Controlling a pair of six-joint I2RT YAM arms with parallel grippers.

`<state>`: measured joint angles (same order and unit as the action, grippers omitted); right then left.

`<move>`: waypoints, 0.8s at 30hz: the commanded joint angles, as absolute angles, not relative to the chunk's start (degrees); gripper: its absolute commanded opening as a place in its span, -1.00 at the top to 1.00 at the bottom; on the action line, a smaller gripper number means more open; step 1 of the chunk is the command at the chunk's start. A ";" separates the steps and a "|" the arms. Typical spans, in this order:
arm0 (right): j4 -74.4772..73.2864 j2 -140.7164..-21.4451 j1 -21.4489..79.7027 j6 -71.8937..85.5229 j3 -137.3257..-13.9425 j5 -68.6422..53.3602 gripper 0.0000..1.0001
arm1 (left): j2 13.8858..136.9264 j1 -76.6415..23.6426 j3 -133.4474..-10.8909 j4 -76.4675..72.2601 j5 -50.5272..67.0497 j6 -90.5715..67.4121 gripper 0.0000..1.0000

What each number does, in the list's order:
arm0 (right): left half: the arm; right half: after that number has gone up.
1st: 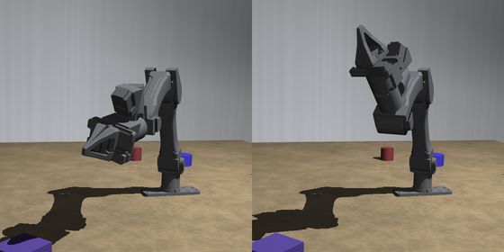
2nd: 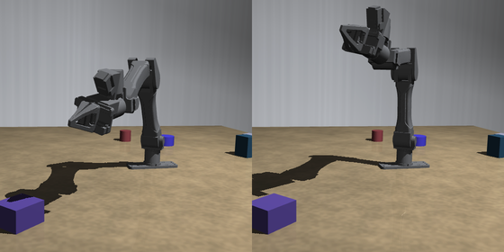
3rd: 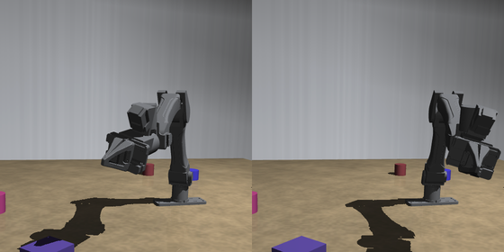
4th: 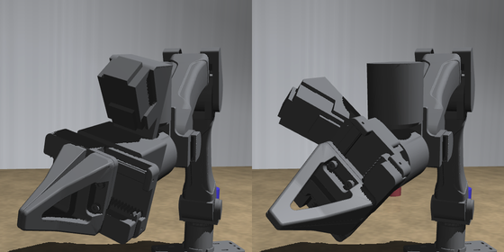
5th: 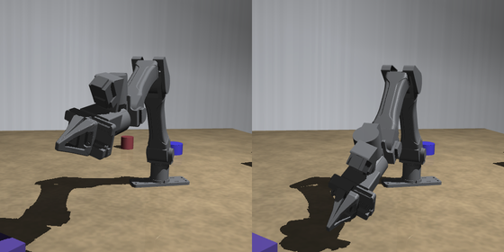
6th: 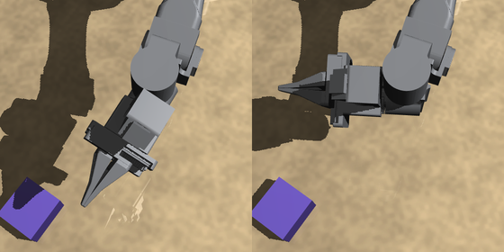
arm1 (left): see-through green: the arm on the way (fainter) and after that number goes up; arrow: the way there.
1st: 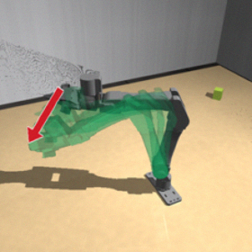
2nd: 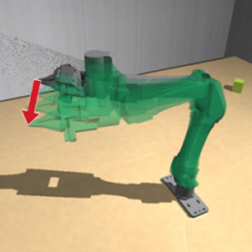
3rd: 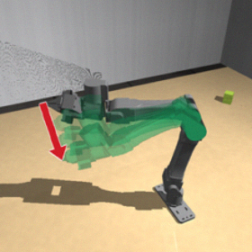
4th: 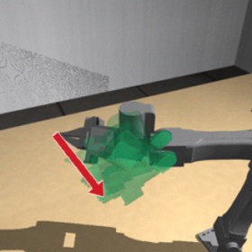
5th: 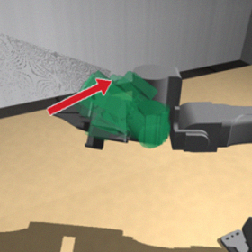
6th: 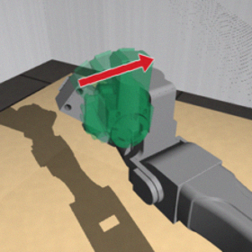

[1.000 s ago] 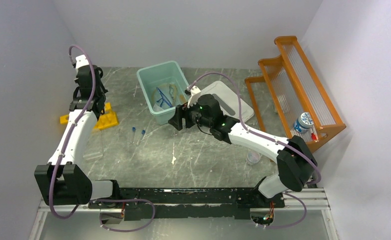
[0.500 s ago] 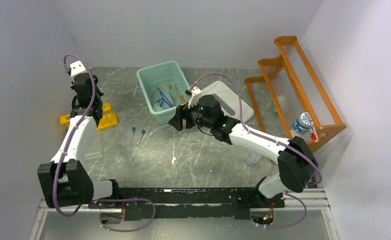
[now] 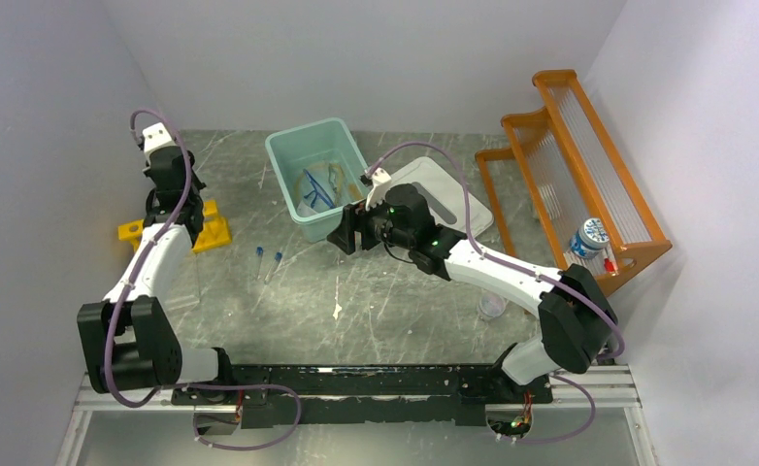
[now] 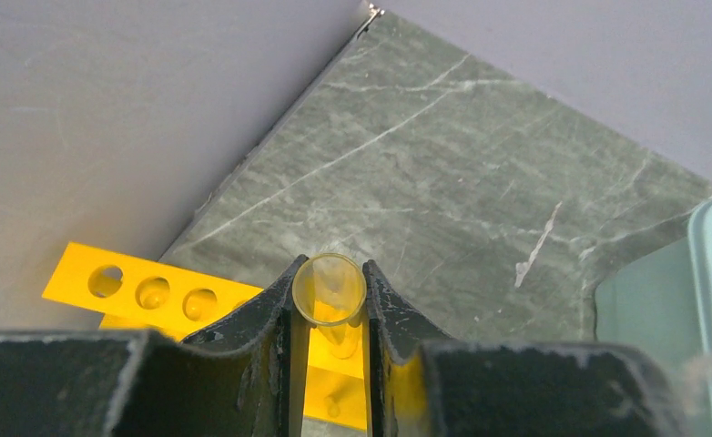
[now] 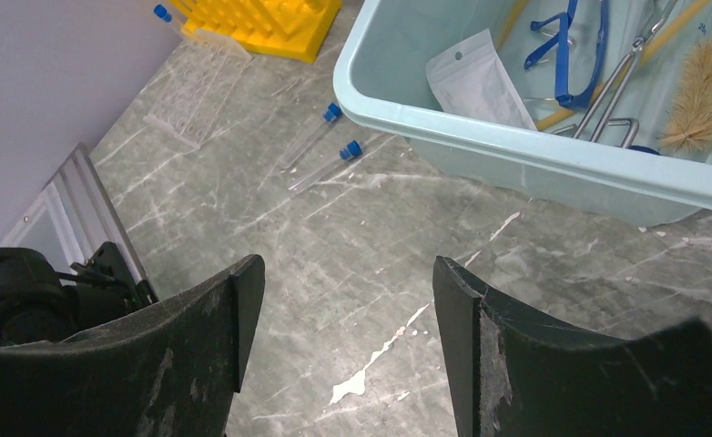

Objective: Organize the chemistry lab equipment

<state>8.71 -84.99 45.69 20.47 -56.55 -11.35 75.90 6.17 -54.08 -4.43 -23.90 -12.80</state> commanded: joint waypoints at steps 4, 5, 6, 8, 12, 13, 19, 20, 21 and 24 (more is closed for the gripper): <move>9.75 -85.34 45.10 20.51 -56.31 -11.86 -0.42 | 76.21 6.69 -52.41 -5.99 -24.37 -14.10 0.60; 9.83 -85.30 45.09 20.56 -56.19 -11.87 -0.42 | 76.13 6.75 -51.87 -6.63 -24.02 -14.09 0.59; 9.96 -85.22 44.97 20.57 -56.10 -11.87 -0.42 | 76.23 6.69 -51.41 -7.42 -23.19 -14.13 0.59; 10.07 -85.32 44.96 20.68 -56.00 -11.87 -0.42 | 76.73 6.68 -50.92 -8.73 -20.74 -14.43 0.59; 10.19 -85.09 44.89 20.73 -55.61 -11.50 -0.42 | 77.04 6.68 -49.92 -11.73 -15.11 -15.06 0.60; 10.19 -84.96 44.74 20.79 -55.43 -11.39 -0.42 | 77.00 6.72 -49.33 -12.84 -13.95 -15.16 0.60; 9.70 -84.60 44.35 20.48 -55.20 -10.85 -0.42 | 78.69 6.09 -47.64 -18.12 -6.94 -16.02 0.61; 9.55 -84.51 44.37 20.40 -55.20 -10.77 -0.42 | 79.15 5.64 -47.42 -18.79 -6.70 -15.81 0.60; 9.46 -84.47 44.29 20.32 -55.20 -10.56 -0.42 | 79.61 5.00 -47.33 -19.22 -6.72 -15.57 0.60; 9.28 -84.51 44.03 20.29 -55.11 -10.22 -0.42 | 81.09 2.60 -47.43 -19.93 -8.53 -14.56 0.61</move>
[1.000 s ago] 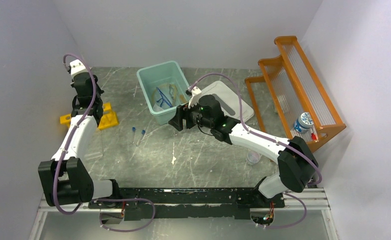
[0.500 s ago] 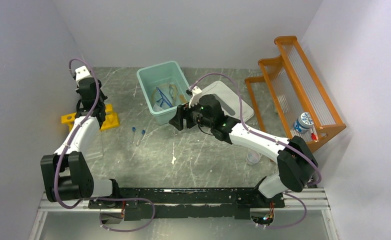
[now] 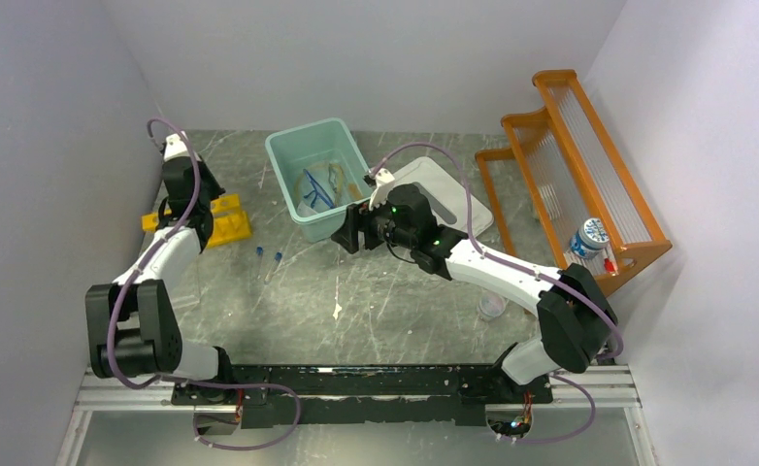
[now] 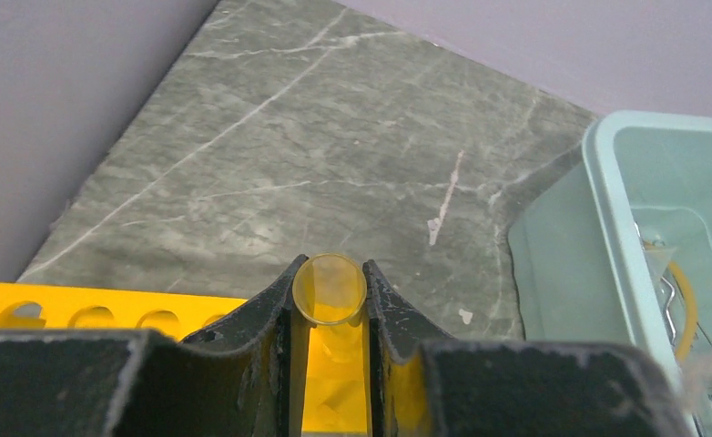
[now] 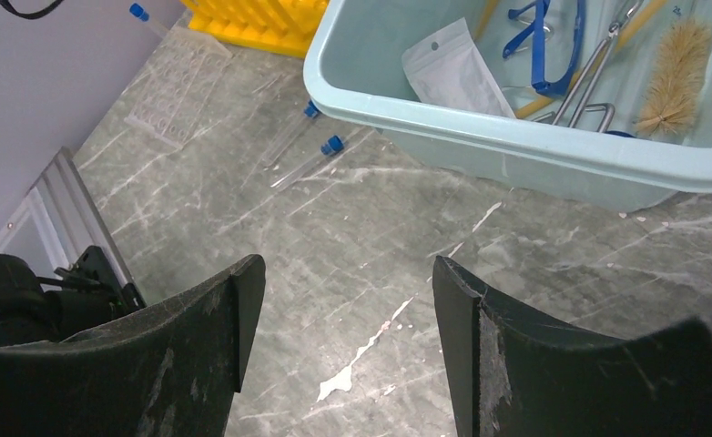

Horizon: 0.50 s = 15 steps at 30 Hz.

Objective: Organize the chemistry lab equipment

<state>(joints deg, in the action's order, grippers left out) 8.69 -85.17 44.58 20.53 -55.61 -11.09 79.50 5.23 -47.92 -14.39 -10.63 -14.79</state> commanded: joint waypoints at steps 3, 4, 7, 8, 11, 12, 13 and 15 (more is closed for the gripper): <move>9.23 -84.64 43.75 20.39 -55.02 -10.06 -0.42 | 82.49 -1.53 -48.67 -18.47 -16.88 -12.37 0.62; 9.23 -84.76 43.69 20.39 -55.02 -10.10 -0.42 | 82.90 -2.84 -48.97 -18.34 -19.19 -11.24 0.62; 9.23 -84.89 43.56 20.43 -54.98 -10.15 -0.42 | 83.10 -5.13 -48.63 -19.10 -23.11 -10.13 0.62; 9.23 -84.99 43.47 20.58 -55.06 -10.35 -0.42 | 82.96 -5.30 -47.86 -20.47 -23.20 -10.03 0.62; 9.82 -84.59 43.01 21.08 -55.22 -11.60 -0.42 | 82.72 -5.72 -46.74 -22.09 -24.09 -9.81 0.62; 10.04 -84.48 42.98 21.09 -55.24 -11.80 -0.42 | 82.71 -5.78 -46.49 -22.45 -24.23 -9.63 0.62; 9.98 -84.45 42.94 21.03 -55.39 -11.90 -0.42 | 82.78 -5.80 -46.30 -22.71 -24.19 -9.58 0.62; 9.64 -84.82 42.78 21.03 -55.74 -11.95 -0.42 | 83.22 -6.03 -46.07 -23.23 -23.76 -9.29 0.62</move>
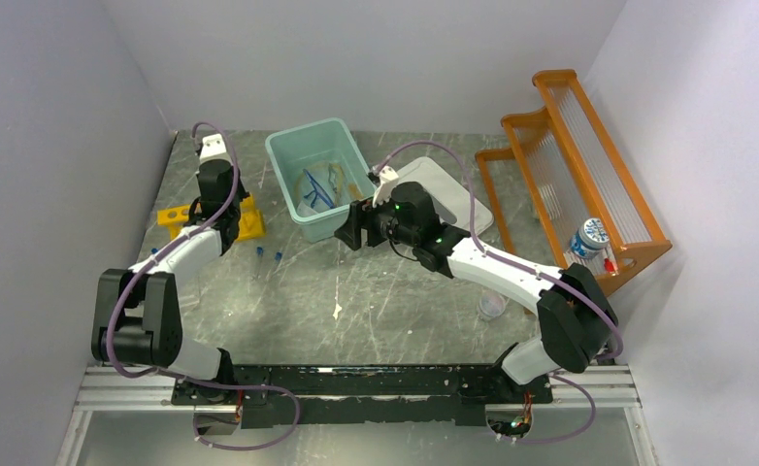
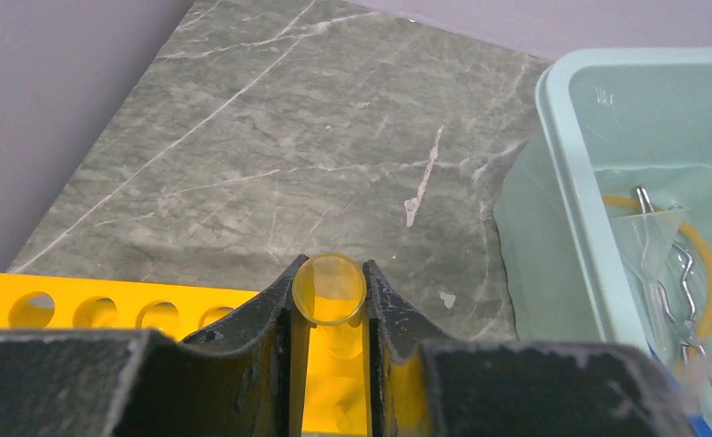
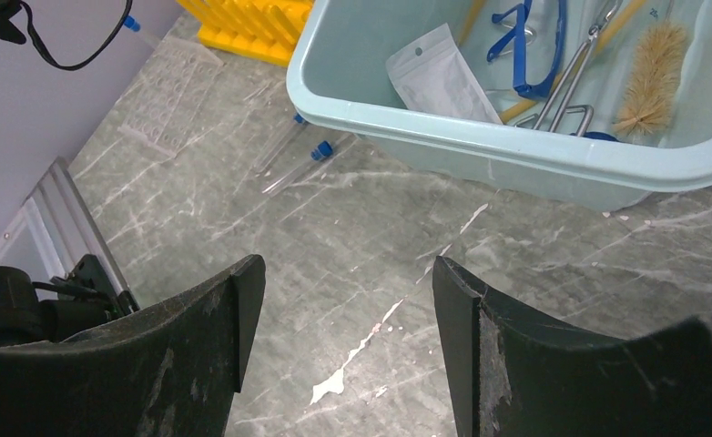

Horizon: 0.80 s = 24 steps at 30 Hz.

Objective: Organize the chemistry lab equipment

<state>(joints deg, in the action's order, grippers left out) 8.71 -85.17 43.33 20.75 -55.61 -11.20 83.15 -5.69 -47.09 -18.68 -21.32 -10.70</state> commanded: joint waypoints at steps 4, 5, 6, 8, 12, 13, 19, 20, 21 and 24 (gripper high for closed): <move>9.71 -85.17 42.69 21.31 -55.72 -12.21 -0.41 | 84.63 -6.50 -46.45 -22.64 -23.38 -8.94 0.62; 9.75 -85.23 42.70 21.31 -55.68 -12.13 -0.41 | 84.84 -6.50 -46.37 -22.81 -23.11 -9.01 0.62; 9.68 -85.30 42.56 21.29 -55.72 -12.02 -0.41 | 85.01 -6.50 -46.32 -22.96 -22.83 -9.00 0.62; 9.52 -85.47 42.61 21.41 -55.89 -11.95 -0.41 | 85.52 -6.50 -46.46 -23.06 -22.91 -8.86 0.62; 9.37 -85.83 42.60 21.28 -56.16 -11.95 -0.41 | 86.19 -6.67 -46.74 -22.90 -22.65 -8.86 0.61; 9.32 -85.83 42.60 21.33 -56.23 -11.95 -0.41 | 86.34 -6.68 -46.38 -23.45 -22.67 -8.95 0.61; 9.06 -85.87 42.48 21.20 -56.39 -11.65 -0.41 | 86.74 -7.01 -44.35 -26.80 -22.48 -8.49 0.56; 9.05 -85.87 42.53 21.18 -56.42 -11.68 -0.41 | 86.64 -7.07 -44.18 -26.88 -22.39 -8.40 0.54; 9.13 -85.87 42.49 21.25 -56.44 -11.69 -0.41 | 86.66 -7.11 -44.06 -27.08 -22.27 -8.25 0.50; 9.12 -86.12 42.49 21.27 -56.60 -11.79 -0.41 | 86.07 -7.29 -43.95 -27.10 -22.57 -8.07 0.27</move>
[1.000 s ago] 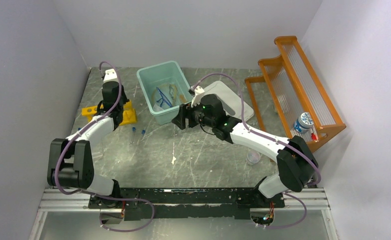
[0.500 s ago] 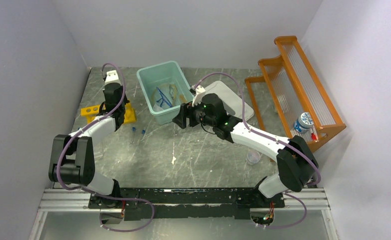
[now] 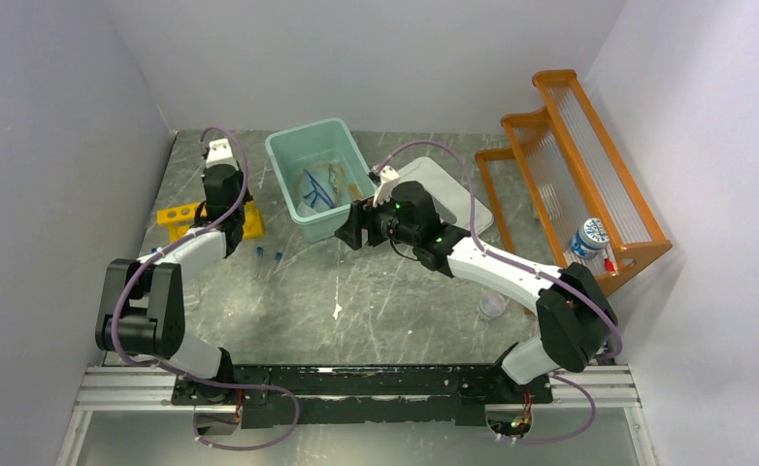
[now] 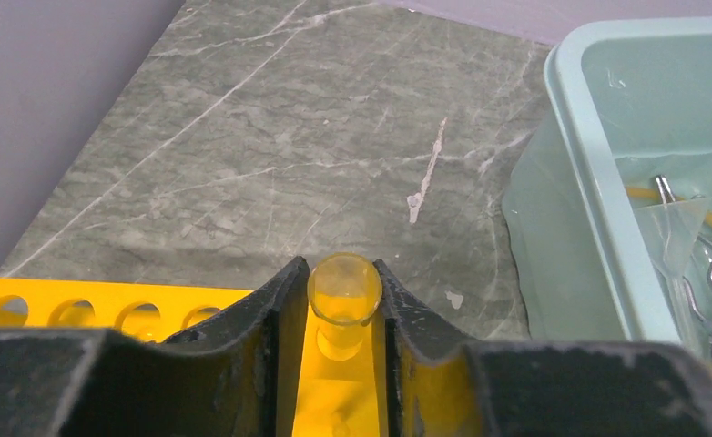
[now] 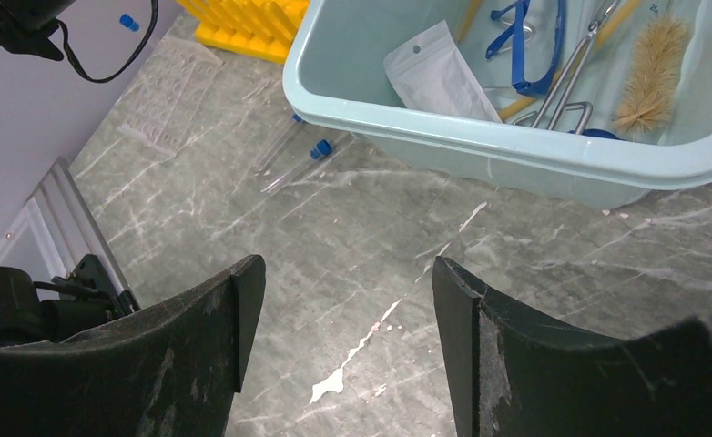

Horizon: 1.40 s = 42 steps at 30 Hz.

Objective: Organize the chemistry lab equipment

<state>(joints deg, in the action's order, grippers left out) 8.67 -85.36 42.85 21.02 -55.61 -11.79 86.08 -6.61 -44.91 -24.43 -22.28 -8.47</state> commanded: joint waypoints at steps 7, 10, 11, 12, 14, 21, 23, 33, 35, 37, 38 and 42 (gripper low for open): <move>9.22 -85.96 42.40 21.34 -56.86 -12.20 -0.41 | 83.29 -7.29 -51.30 -17.54 -22.91 -9.14 -0.56; 9.06 -85.73 42.39 21.44 -56.78 -12.19 -0.41 | 82.11 -7.21 -57.30 -9.37 -24.06 -9.84 -0.65; 9.01 -85.51 42.44 21.48 -56.73 -12.09 -0.41 | 81.65 -7.21 -59.12 -6.58 -24.77 -10.33 -0.67; 8.86 -85.28 42.37 21.52 -56.70 -11.86 -0.41 | 81.27 -7.13 -60.86 -3.43 -25.46 -10.84 -0.68; 8.44 -84.65 42.37 21.47 -56.68 -11.50 -0.41 | 80.41 -6.91 -64.01 3.97 -26.59 -11.71 -0.70; 6.29 -83.95 42.41 22.27 -57.79 -11.44 -0.40 | 73.16 -6.42 -64.13 24.08 -18.19 -18.96 -0.35; 5.61 -84.30 42.54 22.91 -58.61 -11.67 -0.38 | 70.32 -6.42 -60.83 26.19 -13.88 -21.92 -0.17; 4.13 -84.82 42.65 26.16 -58.80 -10.36 -0.33 | 65.30 -5.90 -49.79 32.66 -20.98 -27.08 -0.72; 3.14 -84.82 42.77 26.18 -59.07 -10.17 -0.34 | 66.51 -4.72 -49.22 32.92 -23.92 -28.74 -0.81; 2.05 -84.88 42.74 25.84 -59.63 -10.09 -0.34 | 67.34 -1.67 -48.85 33.17 -25.07 -29.92 -0.91; 1.50 -84.97 42.77 25.51 -59.98 -10.09 -0.35 | 67.30 0.49 -48.61 32.72 -23.96 -29.87 -0.94; 0.27 -85.41 42.78 24.62 -60.77 -8.95 -0.35 | 65.05 5.87 -47.81 31.91 -23.03 -28.99 -0.95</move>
